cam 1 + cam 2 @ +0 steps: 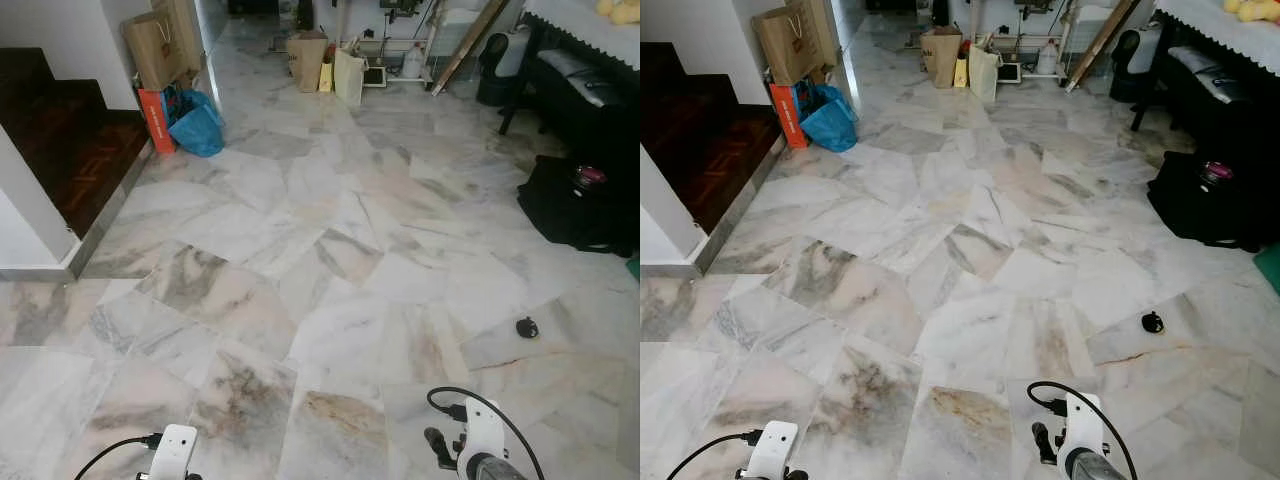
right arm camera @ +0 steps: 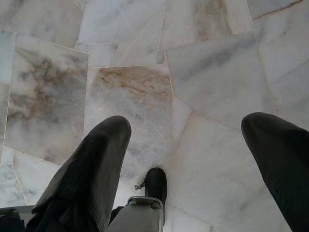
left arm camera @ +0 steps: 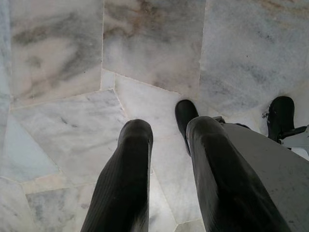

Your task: Hang hanger

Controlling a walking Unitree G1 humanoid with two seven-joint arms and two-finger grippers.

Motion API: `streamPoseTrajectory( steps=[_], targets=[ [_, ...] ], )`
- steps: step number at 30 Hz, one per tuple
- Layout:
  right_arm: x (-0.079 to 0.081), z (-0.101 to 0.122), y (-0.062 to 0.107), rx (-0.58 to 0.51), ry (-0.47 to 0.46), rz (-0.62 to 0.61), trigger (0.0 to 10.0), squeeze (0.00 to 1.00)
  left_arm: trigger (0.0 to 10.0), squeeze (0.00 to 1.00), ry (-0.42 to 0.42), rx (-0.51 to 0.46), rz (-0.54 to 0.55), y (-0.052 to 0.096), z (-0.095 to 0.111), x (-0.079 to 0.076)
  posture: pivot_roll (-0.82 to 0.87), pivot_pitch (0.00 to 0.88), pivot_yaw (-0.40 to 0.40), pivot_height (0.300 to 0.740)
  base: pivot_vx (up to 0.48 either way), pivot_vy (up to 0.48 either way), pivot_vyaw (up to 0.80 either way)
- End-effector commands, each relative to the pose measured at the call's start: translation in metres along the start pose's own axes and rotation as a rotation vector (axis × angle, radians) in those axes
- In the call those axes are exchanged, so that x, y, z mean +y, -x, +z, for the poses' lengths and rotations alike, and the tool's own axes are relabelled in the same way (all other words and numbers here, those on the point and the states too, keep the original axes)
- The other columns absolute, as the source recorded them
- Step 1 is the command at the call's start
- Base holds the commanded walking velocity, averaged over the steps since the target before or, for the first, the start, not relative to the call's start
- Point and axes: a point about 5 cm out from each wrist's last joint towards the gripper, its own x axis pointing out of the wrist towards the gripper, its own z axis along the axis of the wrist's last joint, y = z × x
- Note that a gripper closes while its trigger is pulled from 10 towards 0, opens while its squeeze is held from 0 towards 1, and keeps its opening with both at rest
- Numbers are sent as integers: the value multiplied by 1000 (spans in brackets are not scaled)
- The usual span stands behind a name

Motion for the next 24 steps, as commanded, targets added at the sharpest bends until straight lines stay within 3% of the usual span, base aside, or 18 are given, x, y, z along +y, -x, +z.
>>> streamPoseTrajectory(
  steps=[1,24],
  targets=[
    [34,-38,2,97,-33,-23,10000,0,10000,0,115,65,16,8,-46,1,38,0,-50,740,0,0,0],
    [35,-36,2,73,-55,6,10000,0,10000,0,99,55,0,7,-41,-3,67,0,-59,740,0,0,0]
  ],
)
